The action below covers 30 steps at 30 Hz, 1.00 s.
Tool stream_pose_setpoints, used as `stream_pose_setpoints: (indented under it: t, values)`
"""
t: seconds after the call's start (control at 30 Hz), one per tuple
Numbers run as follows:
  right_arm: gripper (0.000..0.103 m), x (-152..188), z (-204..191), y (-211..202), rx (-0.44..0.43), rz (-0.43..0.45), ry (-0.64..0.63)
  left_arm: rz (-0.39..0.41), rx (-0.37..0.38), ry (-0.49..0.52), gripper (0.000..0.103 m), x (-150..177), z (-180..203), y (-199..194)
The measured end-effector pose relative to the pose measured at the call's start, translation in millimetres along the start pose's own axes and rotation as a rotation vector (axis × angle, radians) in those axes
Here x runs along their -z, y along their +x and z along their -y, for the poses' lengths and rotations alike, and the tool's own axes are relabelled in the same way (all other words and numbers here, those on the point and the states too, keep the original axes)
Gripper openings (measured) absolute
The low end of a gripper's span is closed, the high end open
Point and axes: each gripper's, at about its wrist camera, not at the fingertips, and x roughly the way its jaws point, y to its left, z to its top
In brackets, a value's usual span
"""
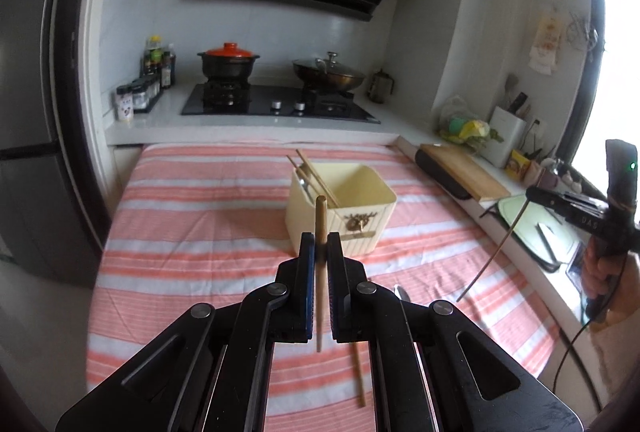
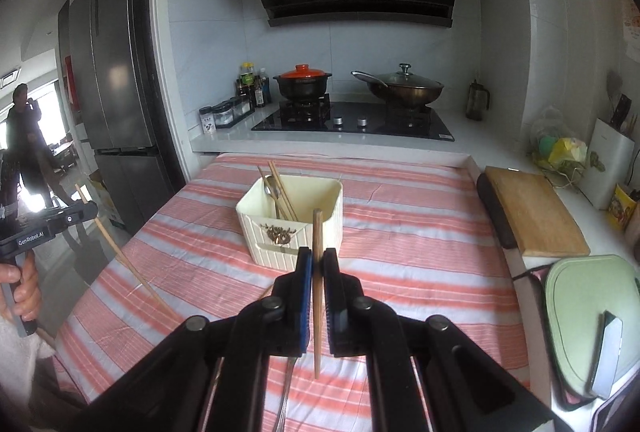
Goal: Organize utensils
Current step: 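Lift both held chopsticks and carry them over the cream holder, then open both tools to drop the chopsticks into the holder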
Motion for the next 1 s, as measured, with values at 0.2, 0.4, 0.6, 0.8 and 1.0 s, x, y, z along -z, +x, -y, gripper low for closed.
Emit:
stream_pose_setpoints:
  t: [0.2,0.4,0.6,0.8,1.0]
  values:
    - [0.006,-39,5,19,0.005,0.032,-0.022,0.08,-0.011,-0.008,0.004,-51,-2,0]
    - [0.006,-98,1,37,-0.005,0.148,-0.038,0.212,-0.029,-0.051,0.004,-122,1,22]
    - [0.006,-137,-9,77,-0.038,0.227,-0.046,0.151,-0.059,-0.068,0.004,-152,1,98]
    - [0.006,-133,-11,164,-0.057,0.049,-0.065,-0.078,-0.036,-0.123,0.004,-133,-12,183]
    - [0.006,-111,-5,240,-0.069,-0.172,-0.015,-0.251,-0.044,-0.143,0.005,-99,-20,243]
